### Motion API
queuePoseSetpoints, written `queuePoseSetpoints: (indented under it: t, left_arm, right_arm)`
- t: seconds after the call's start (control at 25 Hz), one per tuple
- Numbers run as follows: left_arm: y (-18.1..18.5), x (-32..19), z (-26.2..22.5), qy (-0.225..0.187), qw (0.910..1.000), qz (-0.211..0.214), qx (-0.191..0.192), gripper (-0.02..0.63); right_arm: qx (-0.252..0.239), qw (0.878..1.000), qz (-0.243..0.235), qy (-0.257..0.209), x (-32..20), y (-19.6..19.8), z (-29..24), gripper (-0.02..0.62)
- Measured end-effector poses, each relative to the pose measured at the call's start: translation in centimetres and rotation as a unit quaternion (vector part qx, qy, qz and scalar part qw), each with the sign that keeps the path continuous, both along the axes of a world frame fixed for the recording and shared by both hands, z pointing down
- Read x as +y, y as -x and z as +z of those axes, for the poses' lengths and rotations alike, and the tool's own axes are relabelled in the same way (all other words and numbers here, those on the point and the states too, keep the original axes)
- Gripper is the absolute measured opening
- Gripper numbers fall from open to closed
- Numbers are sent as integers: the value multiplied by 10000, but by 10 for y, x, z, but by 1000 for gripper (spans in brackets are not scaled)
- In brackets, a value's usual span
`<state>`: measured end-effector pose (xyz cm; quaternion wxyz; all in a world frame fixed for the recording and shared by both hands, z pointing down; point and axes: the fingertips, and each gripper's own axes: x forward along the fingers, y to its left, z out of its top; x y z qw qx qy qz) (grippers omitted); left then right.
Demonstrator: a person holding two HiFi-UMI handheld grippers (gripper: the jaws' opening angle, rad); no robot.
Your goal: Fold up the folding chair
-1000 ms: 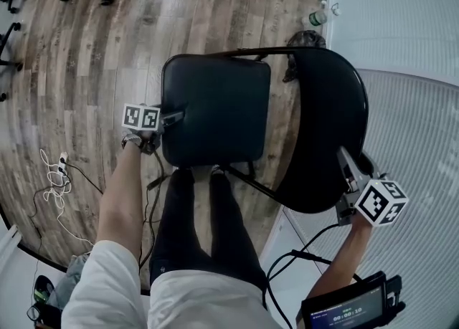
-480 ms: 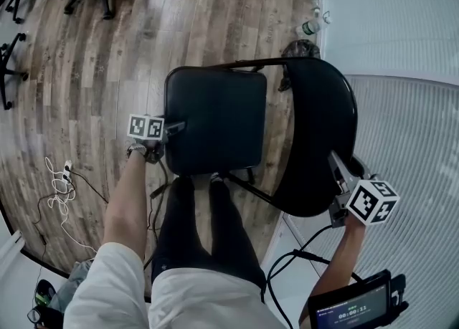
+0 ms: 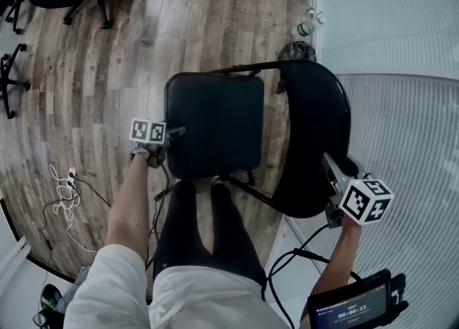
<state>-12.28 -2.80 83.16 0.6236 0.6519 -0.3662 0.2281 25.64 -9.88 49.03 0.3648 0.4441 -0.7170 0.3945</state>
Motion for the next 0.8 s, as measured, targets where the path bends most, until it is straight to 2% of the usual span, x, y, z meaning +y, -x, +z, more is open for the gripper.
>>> queuePoseSetpoints:
  t: [0.52,0.8]
  left_arm:
    - [-15,0,-31,-63,9999,-119,-10,336]
    - [-28,-6,-50,-113,9998,-176,72,314]
  right_arm:
    - [-329,9995,21,28,10,15,-13,91]
    - [-415,9991,9,84,6,14,-21,84]
